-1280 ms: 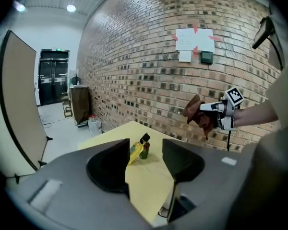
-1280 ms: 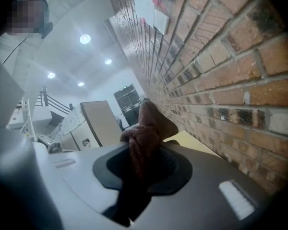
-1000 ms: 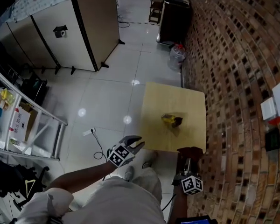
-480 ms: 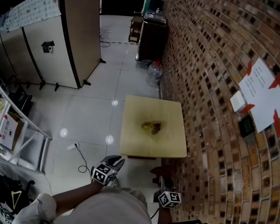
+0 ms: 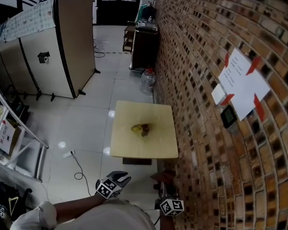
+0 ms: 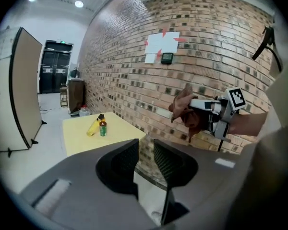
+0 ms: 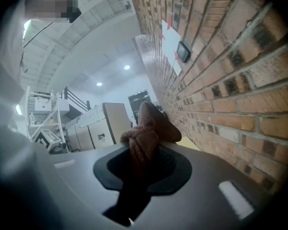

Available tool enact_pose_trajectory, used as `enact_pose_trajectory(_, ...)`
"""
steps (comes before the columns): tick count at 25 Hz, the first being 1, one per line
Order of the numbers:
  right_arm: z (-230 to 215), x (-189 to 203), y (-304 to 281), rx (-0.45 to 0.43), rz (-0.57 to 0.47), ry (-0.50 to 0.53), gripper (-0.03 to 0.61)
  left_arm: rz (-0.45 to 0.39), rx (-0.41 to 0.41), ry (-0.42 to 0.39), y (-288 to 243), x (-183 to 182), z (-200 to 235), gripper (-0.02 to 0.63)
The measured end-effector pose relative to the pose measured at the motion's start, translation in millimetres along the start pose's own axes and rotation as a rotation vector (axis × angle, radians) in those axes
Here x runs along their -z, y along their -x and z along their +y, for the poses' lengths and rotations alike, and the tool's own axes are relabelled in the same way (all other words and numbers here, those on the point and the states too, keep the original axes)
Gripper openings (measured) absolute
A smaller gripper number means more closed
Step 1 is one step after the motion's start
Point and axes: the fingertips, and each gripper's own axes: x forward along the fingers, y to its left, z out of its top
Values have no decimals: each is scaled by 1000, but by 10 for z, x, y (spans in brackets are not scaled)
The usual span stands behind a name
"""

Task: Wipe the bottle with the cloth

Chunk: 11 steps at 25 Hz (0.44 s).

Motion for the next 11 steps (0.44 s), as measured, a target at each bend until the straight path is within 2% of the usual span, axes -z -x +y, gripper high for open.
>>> enact_pose_trajectory(5,-269,144,462,10,36,13,69,-29,-14,-14,-36,43,-488,117)
enact_pose_trajectory(11,-661,333,820,17,97,-20,69,54,41,-1,-211,294,-979,117)
